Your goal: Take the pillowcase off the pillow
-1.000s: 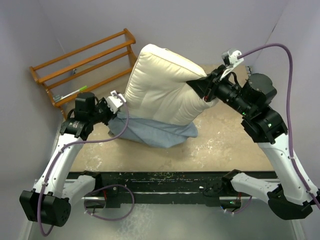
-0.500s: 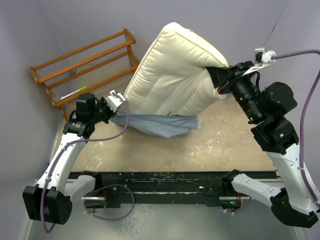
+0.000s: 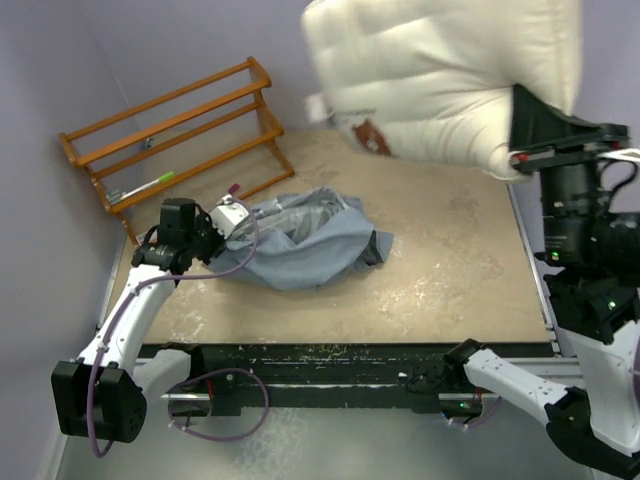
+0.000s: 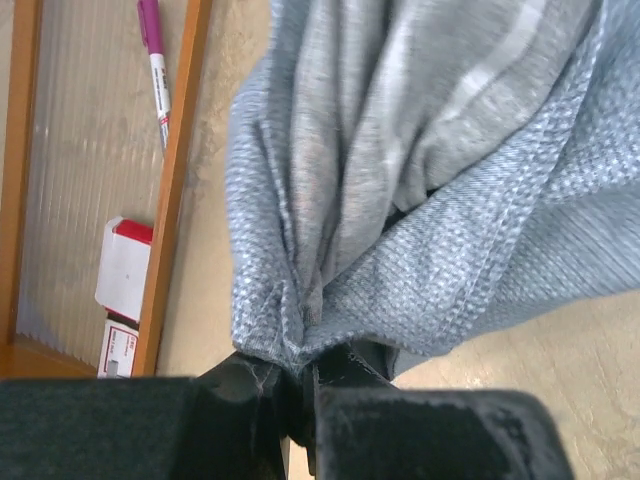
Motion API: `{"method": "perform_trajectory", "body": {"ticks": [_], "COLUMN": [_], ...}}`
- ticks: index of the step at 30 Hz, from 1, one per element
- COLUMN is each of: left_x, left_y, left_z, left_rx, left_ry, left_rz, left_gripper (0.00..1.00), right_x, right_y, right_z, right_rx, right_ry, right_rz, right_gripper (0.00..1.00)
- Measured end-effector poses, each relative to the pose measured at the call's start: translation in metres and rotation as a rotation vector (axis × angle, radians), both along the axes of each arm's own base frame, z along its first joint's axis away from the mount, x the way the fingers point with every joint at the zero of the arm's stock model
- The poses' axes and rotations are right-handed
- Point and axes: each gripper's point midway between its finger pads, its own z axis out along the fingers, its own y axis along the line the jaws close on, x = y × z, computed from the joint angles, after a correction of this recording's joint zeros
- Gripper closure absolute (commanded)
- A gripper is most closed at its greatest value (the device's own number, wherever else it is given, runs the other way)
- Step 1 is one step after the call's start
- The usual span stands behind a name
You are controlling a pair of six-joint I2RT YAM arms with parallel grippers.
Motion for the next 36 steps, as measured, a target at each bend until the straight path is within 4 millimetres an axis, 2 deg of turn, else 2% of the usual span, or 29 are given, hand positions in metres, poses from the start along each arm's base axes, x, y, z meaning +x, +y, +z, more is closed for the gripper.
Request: {"method": "perform_trajectory", "body": {"ticks": [3,7,9,11,12,14,15,16,19,21,22,23,26,28,30,32,36], "left_x": [-0.004,-0.005,0.000,0.010,0.015,0.025,0.030,0.033,0.040,0.053,0.060,0.065,0.066,0.058,0.053,0.051,0.053], "left_y": [0.003,0.005,0.000,-0.011,-0.017,-0.036,-0.052,-0.067,-0.105,-0.120,-0.123,-0.126,-0.124,-0.120,-0.116,-0.103,-0.048], "left_z": [-0.001,0.011,0.031,0.065,0.082,0.109,0.121,0.127,0.128,0.126,0.123,0.120,0.105,0.105,0.119,0.141,0.195], "left_rx": [0.016,0.017,-0.011,-0.064,-0.085,-0.123,-0.142,-0.157,-0.192,-0.206,-0.205,-0.208,-0.192,-0.186,-0.198,-0.224,-0.253], "left_ry": [0.009,0.005,-0.016,-0.062,-0.087,-0.119,-0.130,-0.126,-0.043,0.019,0.035,0.055,0.120,0.150,0.147,0.123,0.006], "left_rz": [0.005,0.013,0.008,-0.002,-0.011,-0.037,-0.063,-0.089,-0.156,-0.162,-0.162,-0.155,-0.141,-0.137,-0.147,-0.143,-0.056], "left_gripper": [1.00,1.00,1.00,1.00,0.96,0.75,0.60,0.51,0.34,0.04,0.00,0.01,0.01,0.01,0.01,0.01,0.01], "right_x": [-0.015,-0.026,-0.023,-0.014,-0.006,0.014,0.023,0.035,0.066,0.088,0.098,0.104,0.115,0.117,0.117,0.116,0.119], "right_y": [-0.026,-0.051,-0.055,-0.052,-0.048,-0.035,-0.030,-0.022,-0.003,0.011,0.016,0.020,0.029,0.032,0.034,0.030,0.019], "right_z": [0.019,0.024,0.019,0.011,0.005,-0.012,-0.020,-0.032,-0.067,-0.098,-0.115,-0.131,-0.184,-0.204,-0.208,-0.201,-0.191], "right_rx": [0.056,0.103,0.106,0.091,0.074,0.021,-0.005,-0.045,-0.170,-0.281,-0.334,-0.379,-0.512,-0.575,-0.614,-0.643,-0.698], "right_ry": [-0.059,-0.080,-0.067,-0.039,-0.017,0.044,0.072,0.113,0.225,0.312,0.353,0.388,0.487,0.519,0.515,0.488,0.467], "right_rz": [-0.081,-0.174,-0.199,-0.211,-0.213,-0.214,-0.214,-0.215,-0.219,-0.218,-0.217,-0.214,-0.204,-0.191,-0.190,-0.215,-0.287], "right_gripper": [1.00,1.00,1.00,1.00,1.00,1.00,1.00,1.00,1.00,1.00,1.00,1.00,1.00,1.00,1.00,1.00,1.00]}}
